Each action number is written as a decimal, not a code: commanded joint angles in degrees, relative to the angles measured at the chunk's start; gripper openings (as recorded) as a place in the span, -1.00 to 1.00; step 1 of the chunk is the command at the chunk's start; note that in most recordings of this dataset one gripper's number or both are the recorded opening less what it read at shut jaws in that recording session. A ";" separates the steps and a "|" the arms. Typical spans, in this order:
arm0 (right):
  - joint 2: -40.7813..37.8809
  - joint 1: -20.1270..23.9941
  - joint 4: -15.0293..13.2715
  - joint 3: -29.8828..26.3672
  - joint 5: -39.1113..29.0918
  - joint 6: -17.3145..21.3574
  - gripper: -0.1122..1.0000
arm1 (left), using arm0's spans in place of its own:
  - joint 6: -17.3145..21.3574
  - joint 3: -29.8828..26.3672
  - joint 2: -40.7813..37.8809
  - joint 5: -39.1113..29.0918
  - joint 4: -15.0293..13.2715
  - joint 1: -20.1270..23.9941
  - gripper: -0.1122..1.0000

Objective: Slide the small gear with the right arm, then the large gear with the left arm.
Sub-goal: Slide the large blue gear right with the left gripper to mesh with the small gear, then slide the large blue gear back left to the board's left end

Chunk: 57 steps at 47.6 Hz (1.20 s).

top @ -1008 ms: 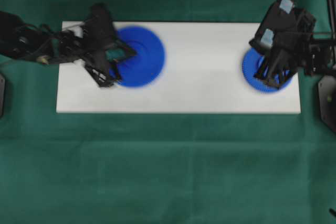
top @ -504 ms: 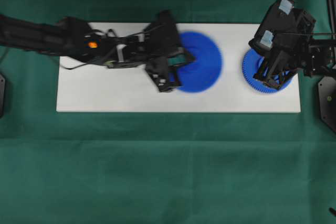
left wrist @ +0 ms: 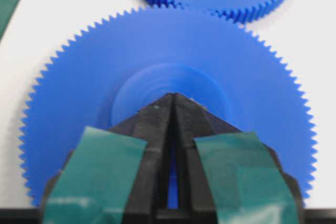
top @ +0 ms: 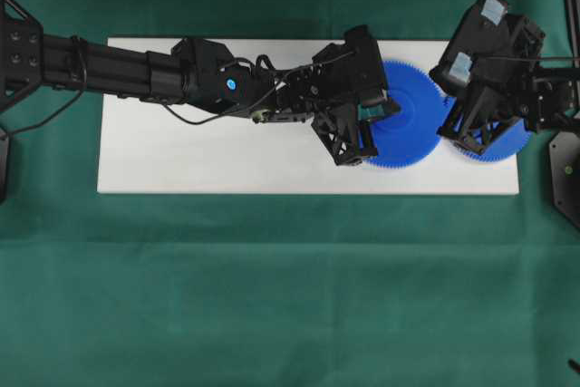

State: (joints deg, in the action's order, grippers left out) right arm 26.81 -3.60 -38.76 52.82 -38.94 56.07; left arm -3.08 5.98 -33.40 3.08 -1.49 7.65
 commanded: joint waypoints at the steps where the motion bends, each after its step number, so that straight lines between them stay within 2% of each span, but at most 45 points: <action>1: 0.26 0.09 -0.35 -0.88 0.35 -0.09 0.10 | -0.35 2.81 -3.43 -3.78 0.00 -0.79 -0.79; 23: 0.26 0.09 -0.35 -0.88 0.44 0.09 0.10 | -0.53 3.60 -3.16 -3.34 0.00 -0.79 -0.79; 32: 0.26 0.09 -0.35 -0.88 0.44 0.09 0.10 | -0.53 5.80 -2.64 -3.34 0.00 -0.62 -0.79; 45: 0.26 0.09 -0.35 -0.88 0.44 0.18 0.10 | -0.88 12.83 1.05 -3.16 -0.18 -0.35 -0.79; 57: 0.26 0.09 -0.18 -0.97 0.44 0.18 0.10 | -3.52 22.50 7.82 -2.29 -0.18 -0.35 -0.79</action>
State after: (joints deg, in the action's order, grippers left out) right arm 26.89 -3.69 -38.76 52.82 -38.76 56.16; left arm -4.75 20.13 -24.96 3.08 -1.49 7.56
